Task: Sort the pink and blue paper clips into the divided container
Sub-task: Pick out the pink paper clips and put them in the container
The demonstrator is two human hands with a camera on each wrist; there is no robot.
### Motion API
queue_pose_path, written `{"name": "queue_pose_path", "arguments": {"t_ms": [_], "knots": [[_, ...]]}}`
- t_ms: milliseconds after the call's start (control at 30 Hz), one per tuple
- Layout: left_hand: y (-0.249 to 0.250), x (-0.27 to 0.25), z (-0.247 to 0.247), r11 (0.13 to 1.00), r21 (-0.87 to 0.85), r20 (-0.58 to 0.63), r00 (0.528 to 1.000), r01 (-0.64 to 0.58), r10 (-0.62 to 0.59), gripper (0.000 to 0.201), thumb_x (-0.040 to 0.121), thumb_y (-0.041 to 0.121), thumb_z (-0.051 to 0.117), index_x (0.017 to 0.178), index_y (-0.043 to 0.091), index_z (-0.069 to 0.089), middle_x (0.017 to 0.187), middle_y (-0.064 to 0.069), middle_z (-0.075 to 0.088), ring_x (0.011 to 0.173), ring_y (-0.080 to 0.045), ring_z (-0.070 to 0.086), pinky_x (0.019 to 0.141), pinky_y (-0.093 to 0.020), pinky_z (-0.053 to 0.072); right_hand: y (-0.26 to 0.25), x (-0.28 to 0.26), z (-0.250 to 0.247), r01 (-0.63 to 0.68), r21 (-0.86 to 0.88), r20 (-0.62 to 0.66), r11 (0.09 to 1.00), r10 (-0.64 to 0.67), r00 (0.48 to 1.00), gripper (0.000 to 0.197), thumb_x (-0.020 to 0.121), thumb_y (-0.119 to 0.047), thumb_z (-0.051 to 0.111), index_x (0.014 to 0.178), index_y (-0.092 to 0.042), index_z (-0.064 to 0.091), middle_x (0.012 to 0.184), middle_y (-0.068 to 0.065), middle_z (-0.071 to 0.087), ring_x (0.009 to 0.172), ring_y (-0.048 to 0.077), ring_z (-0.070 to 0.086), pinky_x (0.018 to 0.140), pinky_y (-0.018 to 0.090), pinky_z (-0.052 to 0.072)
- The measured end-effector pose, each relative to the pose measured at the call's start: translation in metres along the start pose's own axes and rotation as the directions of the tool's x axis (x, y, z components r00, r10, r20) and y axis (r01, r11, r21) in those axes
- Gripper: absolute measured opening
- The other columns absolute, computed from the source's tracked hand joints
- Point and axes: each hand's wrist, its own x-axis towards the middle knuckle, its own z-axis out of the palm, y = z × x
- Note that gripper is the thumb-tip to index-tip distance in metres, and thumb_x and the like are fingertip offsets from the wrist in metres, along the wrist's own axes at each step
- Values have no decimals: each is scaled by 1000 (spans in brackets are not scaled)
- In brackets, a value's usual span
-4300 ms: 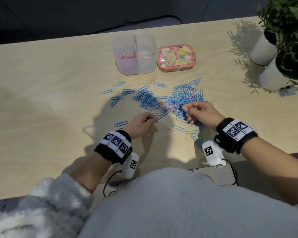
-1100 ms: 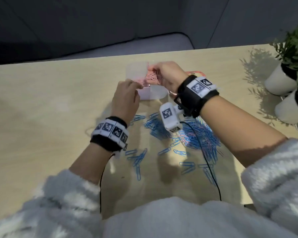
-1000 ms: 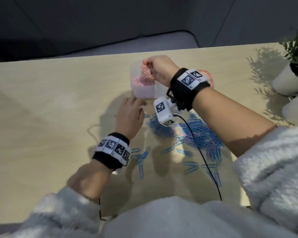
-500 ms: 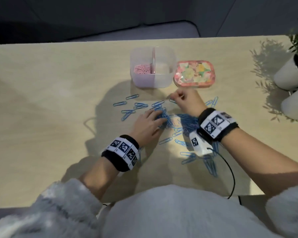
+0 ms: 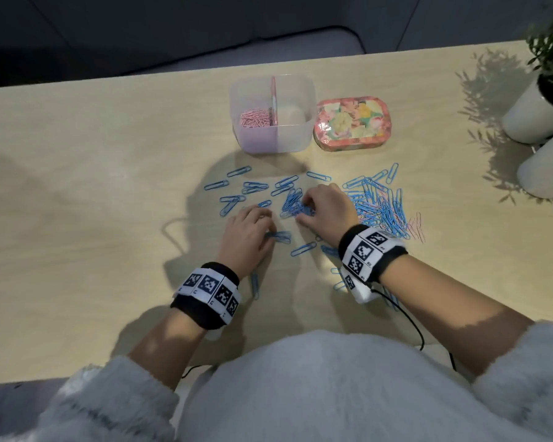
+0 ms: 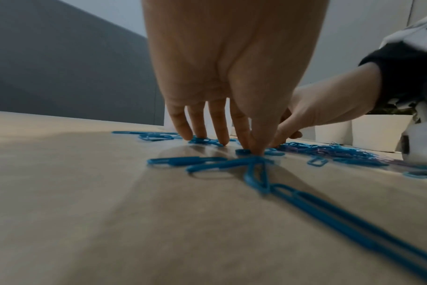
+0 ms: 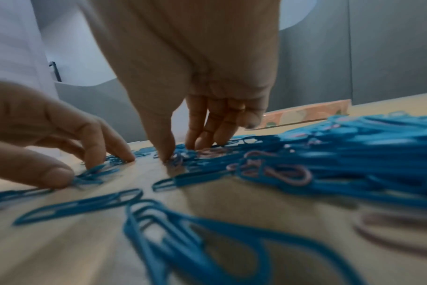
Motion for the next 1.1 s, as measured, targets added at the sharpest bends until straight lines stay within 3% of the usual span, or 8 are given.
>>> {"name": "queue_pose_path", "arguments": {"t_ms": [233,333,400,567,700,833,933,1100], "knots": [[1,3,-7,985,63,-93,984,159,-152,11,82,20,59,92,19,64,122,0,55,129,-27,37,100,-39,30,8,12,-17,-85,312,75,946,65,995,11,82,-15,60,82,-5,67,88,13,68,82,23,57,74,30,43],[9,9,-15,988,48,-147,980,145,-137,16,80,12,56,94,18,62,113,-2,57,118,-28,42,94,-37,31,24,19,-29,-150,501,65,852,135,989,16,81,-10,65,66,-10,62,74,17,61,71,19,51,70,28,39],[19,18,-20,993,30,-150,983,112,-107,16,83,12,54,97,17,60,108,-3,57,109,-27,47,89,-36,33,35,26,-36,-189,566,46,802,198,979,25,80,-8,68,59,-17,57,64,7,58,63,14,49,67,28,40],[20,40,-19,992,33,39,992,122,-123,12,88,25,56,96,18,61,101,-4,61,100,-27,56,83,-37,41,44,37,-46,-184,373,-28,910,209,977,6,81,-9,65,84,-5,68,87,12,67,81,22,58,80,27,46],[9,38,-19,983,45,-50,983,177,-175,10,89,19,53,95,15,61,103,-7,62,100,-30,55,82,-39,41,38,28,-41,-43,144,-164,989,67,984,14,82,-9,57,87,-4,68,99,18,65,94,32,58,79,35,46],[12,32,-16,996,23,-52,994,-91,92,16,87,21,54,95,15,67,100,-7,64,94,-30,55,80,-38,41,26,6,-22,6,90,5,996,-6,1000,12,80,-22,63,79,-12,69,86,10,69,91,27,58,77,36,49],[26,28,-12,953,31,-4,953,-302,303,28,81,27,47,80,16,72,81,-7,68,72,-28,58,63,-33,48,27,3,-12,-2,63,50,998,-1,999,15,77,-25,69,83,-11,68,89,11,66,92,26,57,73,31,44],[26,33,-8,918,183,23,935,-352,354,13,62,6,78,63,14,67,63,-4,63,57,-26,58,49,-24,46,30,0,-5,15,2,44,1000,-15,999,10,85,-19,60,86,-10,63,97,16,62,96,32,56,76,34,43]]}}
